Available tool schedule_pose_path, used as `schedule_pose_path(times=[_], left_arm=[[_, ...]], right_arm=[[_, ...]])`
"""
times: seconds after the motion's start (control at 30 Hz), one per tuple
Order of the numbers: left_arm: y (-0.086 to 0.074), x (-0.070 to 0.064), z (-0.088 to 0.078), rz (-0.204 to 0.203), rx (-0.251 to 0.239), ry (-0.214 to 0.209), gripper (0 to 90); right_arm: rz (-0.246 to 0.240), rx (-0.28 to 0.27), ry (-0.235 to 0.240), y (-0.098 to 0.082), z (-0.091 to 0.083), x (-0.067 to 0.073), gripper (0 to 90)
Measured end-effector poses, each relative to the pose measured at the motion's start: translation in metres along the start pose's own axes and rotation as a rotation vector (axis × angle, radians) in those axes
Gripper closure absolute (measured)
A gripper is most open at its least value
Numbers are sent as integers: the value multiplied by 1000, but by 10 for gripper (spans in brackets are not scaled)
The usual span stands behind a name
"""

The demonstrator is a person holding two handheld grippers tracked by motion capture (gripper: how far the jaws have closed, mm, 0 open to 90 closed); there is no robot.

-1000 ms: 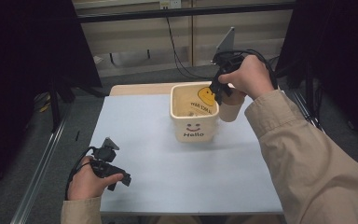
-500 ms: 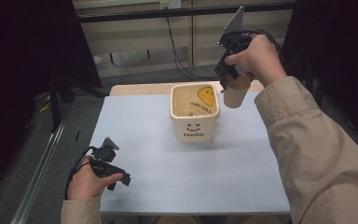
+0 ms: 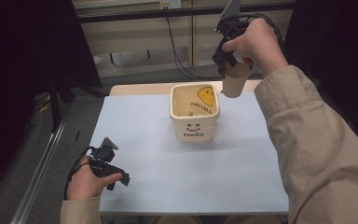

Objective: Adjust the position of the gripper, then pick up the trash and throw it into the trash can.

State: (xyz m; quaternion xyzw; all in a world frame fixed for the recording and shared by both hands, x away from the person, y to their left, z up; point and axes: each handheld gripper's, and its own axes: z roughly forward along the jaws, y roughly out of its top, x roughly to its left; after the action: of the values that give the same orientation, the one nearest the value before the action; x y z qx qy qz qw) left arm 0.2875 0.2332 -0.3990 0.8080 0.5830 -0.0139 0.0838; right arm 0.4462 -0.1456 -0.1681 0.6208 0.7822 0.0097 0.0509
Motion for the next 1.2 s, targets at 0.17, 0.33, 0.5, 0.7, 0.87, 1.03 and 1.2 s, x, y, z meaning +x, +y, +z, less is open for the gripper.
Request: schedule_pose_path(times=[0.17, 0.33, 0.5, 0.7, 0.87, 1.03, 1.2], left_arm=[[1, 1, 1, 2, 3, 5, 71], [1, 1, 2, 19, 4, 15, 72], [1, 0, 2, 13, 10, 7, 72], [1, -1, 4, 0, 12, 3, 71], [2, -1, 4, -2, 0, 5, 71], [2, 0, 5, 14, 2, 14, 71], [2, 0, 5, 9, 7, 7, 71]], right_arm=[[-8, -4, 3, 3, 1, 4, 217], [-18, -1, 4, 6, 3, 8, 217], [-34, -4, 12, 11, 4, 12, 216], [-41, -17, 20, 17, 3, 18, 217], [-52, -14, 19, 22, 6, 26, 217], [-64, -8, 21, 26, 8, 33, 217], [-87, -15, 31, 31, 8, 46, 216]])
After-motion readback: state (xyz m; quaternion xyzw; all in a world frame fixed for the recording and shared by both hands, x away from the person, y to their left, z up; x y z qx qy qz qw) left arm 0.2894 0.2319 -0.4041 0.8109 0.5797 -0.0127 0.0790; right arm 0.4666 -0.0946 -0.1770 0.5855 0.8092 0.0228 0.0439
